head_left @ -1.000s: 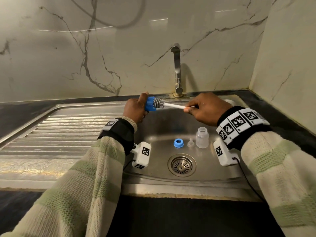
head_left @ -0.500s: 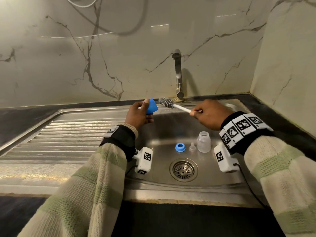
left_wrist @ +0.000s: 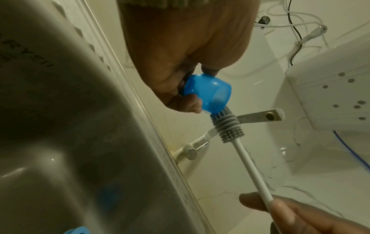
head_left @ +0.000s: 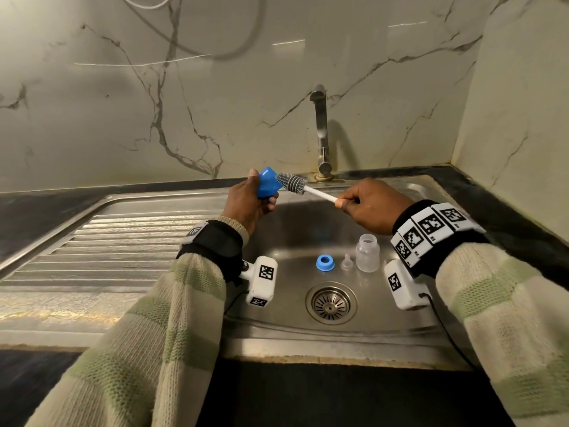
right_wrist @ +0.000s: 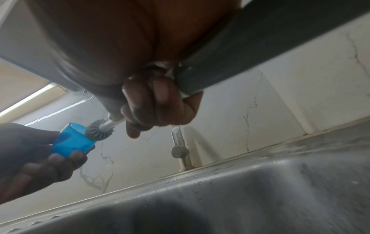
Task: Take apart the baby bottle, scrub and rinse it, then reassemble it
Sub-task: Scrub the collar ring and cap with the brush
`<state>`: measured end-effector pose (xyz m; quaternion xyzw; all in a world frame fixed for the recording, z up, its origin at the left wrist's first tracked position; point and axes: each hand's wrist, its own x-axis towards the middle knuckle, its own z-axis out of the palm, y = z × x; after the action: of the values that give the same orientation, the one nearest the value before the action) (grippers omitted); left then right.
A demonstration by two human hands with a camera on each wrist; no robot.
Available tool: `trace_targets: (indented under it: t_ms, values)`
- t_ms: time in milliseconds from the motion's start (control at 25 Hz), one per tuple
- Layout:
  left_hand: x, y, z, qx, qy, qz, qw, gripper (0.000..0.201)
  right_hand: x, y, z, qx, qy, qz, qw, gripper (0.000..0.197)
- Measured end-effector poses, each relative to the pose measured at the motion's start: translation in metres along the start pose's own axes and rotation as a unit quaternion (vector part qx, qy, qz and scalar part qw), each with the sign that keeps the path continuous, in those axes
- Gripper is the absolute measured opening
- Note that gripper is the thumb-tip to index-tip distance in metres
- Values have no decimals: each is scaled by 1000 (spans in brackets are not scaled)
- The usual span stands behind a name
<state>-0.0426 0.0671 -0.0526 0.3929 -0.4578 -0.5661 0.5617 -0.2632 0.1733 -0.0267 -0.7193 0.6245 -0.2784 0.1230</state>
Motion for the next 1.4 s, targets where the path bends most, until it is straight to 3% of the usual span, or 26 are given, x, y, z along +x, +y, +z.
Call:
trace_targets:
  t_ms: [200, 400, 520, 720, 840, 960, 1040, 1160, 1280, 1400]
  values:
    - [-3, 10, -2, 53, 8, -36, 998, 42, 0, 1, -4, -12, 17, -30, 999, 20]
    - [-17, 17, -14, 181, -94, -171, 964, 54, -1, 11, -10, -39, 24, -40, 998, 17]
    - [-18, 17, -13, 233, -113, -194, 946, 57, -2, 11, -11, -52, 51, -60, 996, 18]
    - [-5, 8, -9, 153, -9, -28, 988, 62, 1, -2, -1, -17, -10, -16, 1000, 18]
    - [0, 0, -10, 74, -30, 3, 997, 49, 0, -9, 3, -18, -45, 0, 999, 22]
    - [3, -4, -9, 55, -70, 56, 994, 17, -1, -13, -2, 3, -39, 17, 999, 23]
    - [3, -4, -9, 149, -80, 130, 977, 23, -2, -14, -7, 22, -18, 33, 999, 23]
    - [-3, 0, -6, 311, -82, 210, 923, 34, -4, -12, -10, 31, -2, 61, 998, 23]
    - [-2, 0, -7, 376, -93, 271, 881, 38, -2, -10, -8, 21, 4, 75, 997, 23]
    - [-2, -2, -7, 418, -88, 303, 852, 36, -1, -8, -5, -44, -10, 35, 998, 25]
